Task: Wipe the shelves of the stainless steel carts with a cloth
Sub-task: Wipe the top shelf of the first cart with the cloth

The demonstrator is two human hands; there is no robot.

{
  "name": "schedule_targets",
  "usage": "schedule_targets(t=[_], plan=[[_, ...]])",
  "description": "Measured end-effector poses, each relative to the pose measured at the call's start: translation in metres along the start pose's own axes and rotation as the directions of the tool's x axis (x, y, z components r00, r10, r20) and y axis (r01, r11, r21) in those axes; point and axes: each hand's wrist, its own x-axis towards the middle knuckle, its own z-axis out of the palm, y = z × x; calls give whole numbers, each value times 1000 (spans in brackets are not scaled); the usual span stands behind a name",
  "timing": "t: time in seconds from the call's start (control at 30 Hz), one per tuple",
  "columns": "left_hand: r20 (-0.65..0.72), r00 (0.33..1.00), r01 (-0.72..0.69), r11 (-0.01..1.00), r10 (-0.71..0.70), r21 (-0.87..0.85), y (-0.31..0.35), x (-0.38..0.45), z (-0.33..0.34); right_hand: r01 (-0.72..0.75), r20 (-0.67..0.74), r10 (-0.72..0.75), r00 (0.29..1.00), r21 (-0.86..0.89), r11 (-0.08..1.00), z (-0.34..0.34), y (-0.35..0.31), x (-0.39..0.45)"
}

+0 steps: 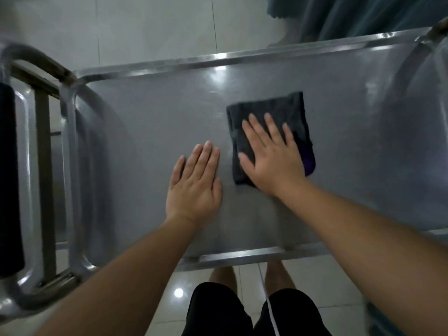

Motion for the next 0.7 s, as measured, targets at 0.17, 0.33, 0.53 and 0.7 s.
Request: schedule_targets(t=[0.17, 0.33, 0.53, 0.7], plan=[[0, 1000, 20, 999, -20, -44, 0, 2, -1, -71, -30, 72, 997, 41, 997, -35, -11, 122], [-1, 1000, 25, 995, -25, -99, -3, 2, -1, -55, -37, 56, 998, 29, 998, -32, -15, 119], [45, 999, 36, 985, -28, -171, -4, 1, -5, 32, 40, -32, 999, -7, 999, -1, -15, -10], [110, 994, 45, 981, -25, -189, -2, 1, -11, 145, 173, -148, 974, 27, 989, 25, -26, -120]])
